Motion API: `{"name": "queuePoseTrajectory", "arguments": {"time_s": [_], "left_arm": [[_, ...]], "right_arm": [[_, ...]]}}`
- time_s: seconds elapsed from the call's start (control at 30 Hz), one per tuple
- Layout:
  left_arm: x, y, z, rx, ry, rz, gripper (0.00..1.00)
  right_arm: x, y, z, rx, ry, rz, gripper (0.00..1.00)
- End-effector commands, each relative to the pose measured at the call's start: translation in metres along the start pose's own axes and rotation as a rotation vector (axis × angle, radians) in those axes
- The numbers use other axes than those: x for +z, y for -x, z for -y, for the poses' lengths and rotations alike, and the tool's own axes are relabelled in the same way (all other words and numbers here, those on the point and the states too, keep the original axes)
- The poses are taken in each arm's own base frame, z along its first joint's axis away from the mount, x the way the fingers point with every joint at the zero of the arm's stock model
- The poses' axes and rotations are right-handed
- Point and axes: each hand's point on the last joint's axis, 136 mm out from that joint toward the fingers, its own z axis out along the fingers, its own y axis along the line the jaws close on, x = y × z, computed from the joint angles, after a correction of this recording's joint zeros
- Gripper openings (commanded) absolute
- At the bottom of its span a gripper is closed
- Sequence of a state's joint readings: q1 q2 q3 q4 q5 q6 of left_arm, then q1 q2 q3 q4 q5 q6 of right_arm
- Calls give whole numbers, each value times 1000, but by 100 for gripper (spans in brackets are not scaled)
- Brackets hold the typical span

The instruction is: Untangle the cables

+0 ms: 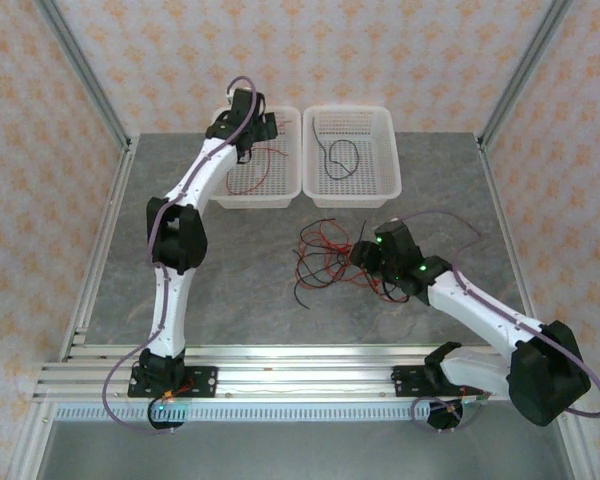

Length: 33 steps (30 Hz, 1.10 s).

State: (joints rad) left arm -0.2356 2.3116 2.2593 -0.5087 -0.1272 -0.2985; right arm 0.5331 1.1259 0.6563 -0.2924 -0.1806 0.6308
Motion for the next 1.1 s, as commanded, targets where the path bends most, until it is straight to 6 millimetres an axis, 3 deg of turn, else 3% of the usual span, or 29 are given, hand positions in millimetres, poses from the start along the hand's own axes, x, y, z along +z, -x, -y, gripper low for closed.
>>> {"name": "queuePoseTrajectory", "arguments": {"time_s": [0.0, 0.2, 0.33, 0.37, 0.47, 0.53, 0.7, 0.8, 0.87, 1.07], "left_arm": [[-1, -2, -7, 3, 25, -21, 99], [13, -22, 3, 1, -27, -75, 94], [-3, -8, 7, -25, -75, -21, 85], [-7, -5, 9, -28, -90, -13, 78], [-18, -4, 22, -24, -170, -33, 38], [-23, -15, 31, -5, -213, -80, 24], [-29, -68, 39, 97, -267, -221, 21], [-21, -87, 39, 112, -282, -260, 11], [-14, -94, 46, 110, -318, -281, 5], [21, -97, 73, 80, -429, -301, 6]], "right_arm": [[-5, 6, -1, 1, -20, 28, 60], [-14, 7, 2, 6, -31, 45, 60], [-20, 10, 6, 3, -54, 59, 60], [-20, 10, 6, 2, -56, 61, 60], [-20, 10, 7, 5, -59, 61, 60], [-20, 10, 7, 8, -58, 62, 60], [-18, 10, 7, 5, -62, 63, 60], [-16, 10, 7, -4, -67, 55, 60], [-15, 11, 5, -5, -65, 52, 60], [-14, 11, 6, 5, -65, 54, 60]]}}
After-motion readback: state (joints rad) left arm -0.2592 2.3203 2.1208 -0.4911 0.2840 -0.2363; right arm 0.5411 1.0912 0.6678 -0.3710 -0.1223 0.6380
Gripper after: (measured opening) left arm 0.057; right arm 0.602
